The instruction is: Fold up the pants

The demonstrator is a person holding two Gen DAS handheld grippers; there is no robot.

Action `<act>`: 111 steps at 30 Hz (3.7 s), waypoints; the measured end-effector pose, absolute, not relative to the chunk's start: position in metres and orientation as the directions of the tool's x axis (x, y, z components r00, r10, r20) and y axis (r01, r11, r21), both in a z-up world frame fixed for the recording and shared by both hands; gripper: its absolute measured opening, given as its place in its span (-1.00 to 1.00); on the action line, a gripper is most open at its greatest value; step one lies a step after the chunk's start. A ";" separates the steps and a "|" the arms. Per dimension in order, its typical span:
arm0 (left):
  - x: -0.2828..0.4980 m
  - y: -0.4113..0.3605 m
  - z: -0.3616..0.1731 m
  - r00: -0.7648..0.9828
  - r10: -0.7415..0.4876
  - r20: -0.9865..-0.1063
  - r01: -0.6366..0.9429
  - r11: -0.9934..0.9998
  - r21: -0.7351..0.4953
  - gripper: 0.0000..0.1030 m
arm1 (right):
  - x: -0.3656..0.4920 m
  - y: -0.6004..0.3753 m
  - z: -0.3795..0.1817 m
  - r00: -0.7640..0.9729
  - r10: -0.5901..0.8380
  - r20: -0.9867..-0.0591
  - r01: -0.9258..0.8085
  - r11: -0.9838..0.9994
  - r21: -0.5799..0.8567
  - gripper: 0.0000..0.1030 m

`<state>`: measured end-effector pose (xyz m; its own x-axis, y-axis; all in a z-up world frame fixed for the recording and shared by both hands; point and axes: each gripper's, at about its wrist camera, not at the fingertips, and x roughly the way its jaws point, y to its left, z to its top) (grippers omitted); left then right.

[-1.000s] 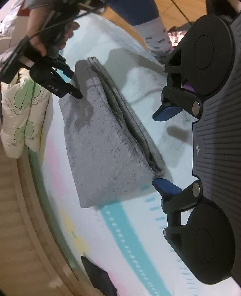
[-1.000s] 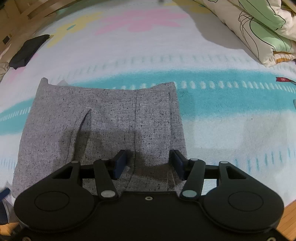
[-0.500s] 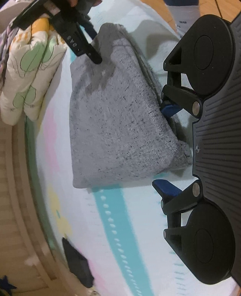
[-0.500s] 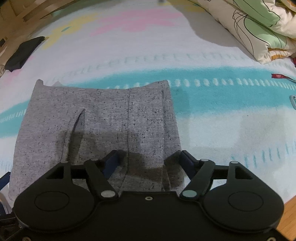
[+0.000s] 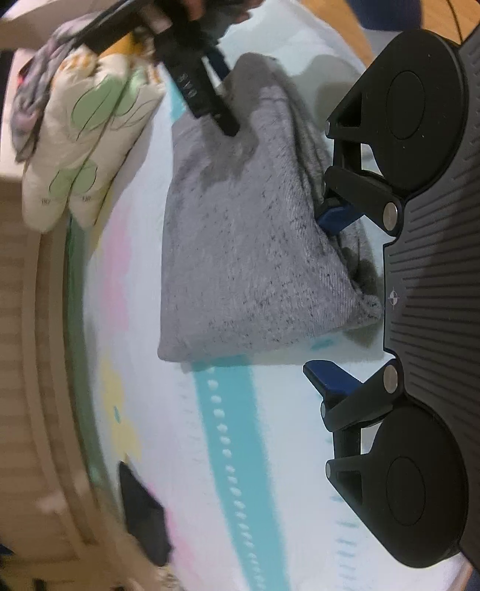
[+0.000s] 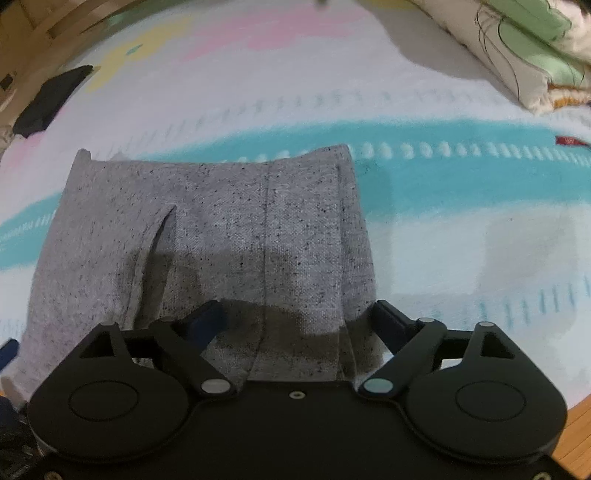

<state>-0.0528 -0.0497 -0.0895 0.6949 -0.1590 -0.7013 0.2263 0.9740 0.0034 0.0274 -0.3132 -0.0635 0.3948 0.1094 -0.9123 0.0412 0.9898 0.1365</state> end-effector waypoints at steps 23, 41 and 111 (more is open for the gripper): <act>-0.030 -0.014 -0.105 0.607 -0.188 -0.772 0.059 0.980 -0.192 0.62 | 0.028 -0.314 -0.069 0.382 0.122 -0.916 0.058 0.986 0.155 0.85; -0.055 0.033 -0.101 0.562 -0.236 -0.793 -0.071 0.941 -0.330 0.63 | 0.030 -0.316 -0.076 0.366 0.152 -0.918 0.065 0.980 0.188 0.96; -0.008 0.012 -0.071 0.648 -0.419 -0.636 0.197 0.899 -0.392 0.74 | 0.017 -0.366 -0.082 0.451 0.455 -0.767 0.004 0.859 0.512 1.00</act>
